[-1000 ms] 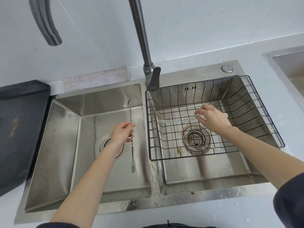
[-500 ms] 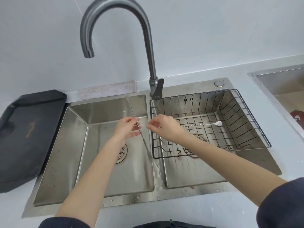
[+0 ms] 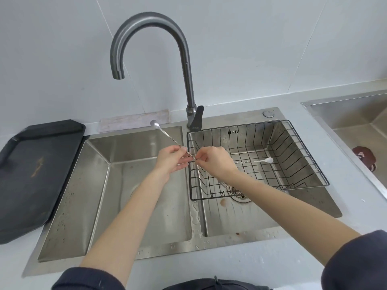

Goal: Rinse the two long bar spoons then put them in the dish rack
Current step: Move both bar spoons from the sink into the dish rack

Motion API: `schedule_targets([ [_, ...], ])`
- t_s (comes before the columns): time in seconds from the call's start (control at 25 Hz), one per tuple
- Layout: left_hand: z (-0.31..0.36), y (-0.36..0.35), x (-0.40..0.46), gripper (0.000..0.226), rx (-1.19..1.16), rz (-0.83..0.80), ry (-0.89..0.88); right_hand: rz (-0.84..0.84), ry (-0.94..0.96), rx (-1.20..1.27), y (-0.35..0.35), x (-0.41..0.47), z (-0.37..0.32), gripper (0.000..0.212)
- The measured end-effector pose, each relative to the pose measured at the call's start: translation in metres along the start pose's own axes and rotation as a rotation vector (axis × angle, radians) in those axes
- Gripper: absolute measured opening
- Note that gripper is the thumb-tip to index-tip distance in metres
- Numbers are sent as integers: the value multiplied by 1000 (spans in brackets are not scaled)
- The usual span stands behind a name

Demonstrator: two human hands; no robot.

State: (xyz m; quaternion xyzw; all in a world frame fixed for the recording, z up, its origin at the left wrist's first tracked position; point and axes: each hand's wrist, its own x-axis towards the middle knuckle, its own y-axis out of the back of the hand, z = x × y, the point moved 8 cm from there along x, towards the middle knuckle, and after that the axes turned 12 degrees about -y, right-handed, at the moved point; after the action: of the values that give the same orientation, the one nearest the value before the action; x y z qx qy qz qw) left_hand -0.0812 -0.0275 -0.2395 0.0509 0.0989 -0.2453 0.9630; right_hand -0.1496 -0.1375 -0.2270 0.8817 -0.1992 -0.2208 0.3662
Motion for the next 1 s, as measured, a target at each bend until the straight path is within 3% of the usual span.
schedule_targets([
  [0.52,-7,-36,16,9,189,-144,-42,77,-21,-132,31,14,36,21],
  [0.8,14,-66,20,19,811,-195,-450,101,-82,-276,49,20,68,22],
  [1.0,14,-111,21,27,1121,-374,-630,86,-92,-352,58,21,91,21],
])
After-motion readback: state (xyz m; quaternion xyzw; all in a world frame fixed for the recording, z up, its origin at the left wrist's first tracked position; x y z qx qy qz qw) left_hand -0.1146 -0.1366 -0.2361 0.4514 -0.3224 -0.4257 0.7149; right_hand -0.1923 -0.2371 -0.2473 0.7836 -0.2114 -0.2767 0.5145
